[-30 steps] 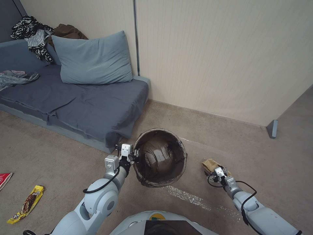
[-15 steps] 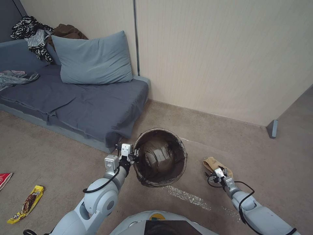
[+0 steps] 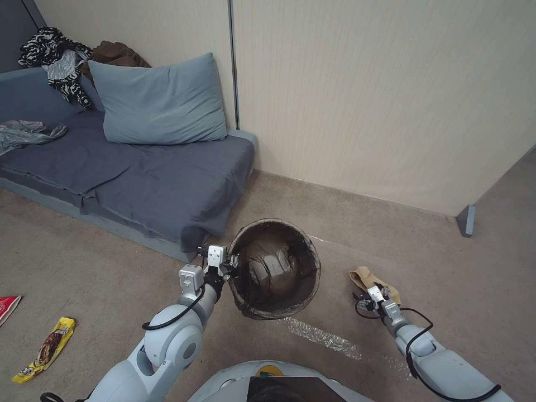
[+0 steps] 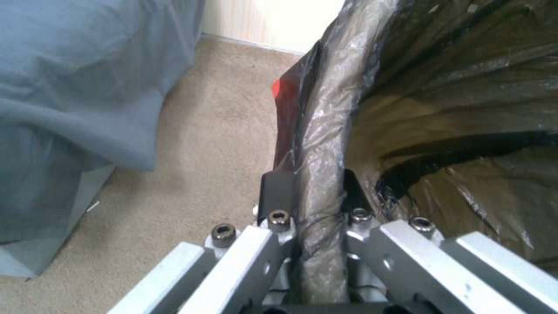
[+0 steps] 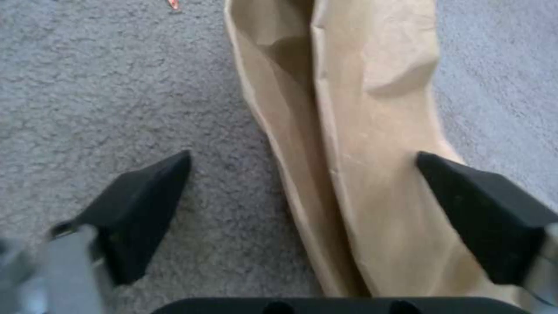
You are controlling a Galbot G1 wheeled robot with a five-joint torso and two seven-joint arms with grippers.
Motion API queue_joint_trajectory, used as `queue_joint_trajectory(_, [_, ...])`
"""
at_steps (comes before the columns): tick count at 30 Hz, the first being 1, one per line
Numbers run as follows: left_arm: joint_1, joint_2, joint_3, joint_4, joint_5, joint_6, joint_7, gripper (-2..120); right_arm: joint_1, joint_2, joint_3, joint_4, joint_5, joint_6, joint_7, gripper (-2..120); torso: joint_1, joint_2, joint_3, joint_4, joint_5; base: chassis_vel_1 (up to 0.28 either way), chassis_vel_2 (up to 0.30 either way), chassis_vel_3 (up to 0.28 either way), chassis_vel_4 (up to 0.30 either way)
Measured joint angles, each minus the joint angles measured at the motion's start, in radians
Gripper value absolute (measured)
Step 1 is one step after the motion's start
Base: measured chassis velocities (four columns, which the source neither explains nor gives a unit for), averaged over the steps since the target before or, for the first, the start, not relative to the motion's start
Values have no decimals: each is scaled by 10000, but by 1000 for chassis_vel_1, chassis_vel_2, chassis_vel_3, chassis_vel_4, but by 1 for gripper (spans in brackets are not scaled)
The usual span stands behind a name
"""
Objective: Pick up the trash bin, then pick up the garbage from the floor and place it into the trash bin.
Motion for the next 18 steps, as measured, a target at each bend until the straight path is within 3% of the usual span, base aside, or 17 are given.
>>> queue_joint_trajectory(2, [-2,-8,0,0,-1,0,0,0,70,35,-9,-106,-36,5,17,82,0,0,0,0,0,0,0,0,0])
queue_joint_trajectory(5, [-3,-9,0,0,-1,0,0,0,76,38,-10,-119,-42,7,18,82,0,0,0,0,0,0,0,0,0])
queue_joint_trajectory(6, [-6,-11,0,1,-2,-1,0,0,90,46,-10,-144,-54,13,22,65,0,0,0,0,0,0,0,0,0])
queue_joint_trajectory(9, [-11,-15,0,7,-2,-6,0,0,107,60,-9,-176,-71,25,33,59,0,0,0,0,0,0,0,0,0])
queue_joint_trajectory(11, [-35,-31,12,30,-12,-12,0,0,138,85,2,-233,-122,64,58,45,0,0,0,-1,-1,0,0,0,0])
queue_joint_trajectory(14, [-42,-35,16,35,-15,-13,0,0,142,88,4,-244,-133,72,60,43,0,0,0,-1,0,0,0,0,0])
queue_joint_trajectory(15, [-67,-51,34,49,-25,-13,-2,0,152,96,5,-274,-152,91,60,32,0,0,0,-1,-1,0,0,0,0])
queue_joint_trajectory(18, [-105,-67,58,68,-51,-13,-8,0,167,105,9,-301,-166,122,55,24,0,0,0,-2,0,0,0,0,0])
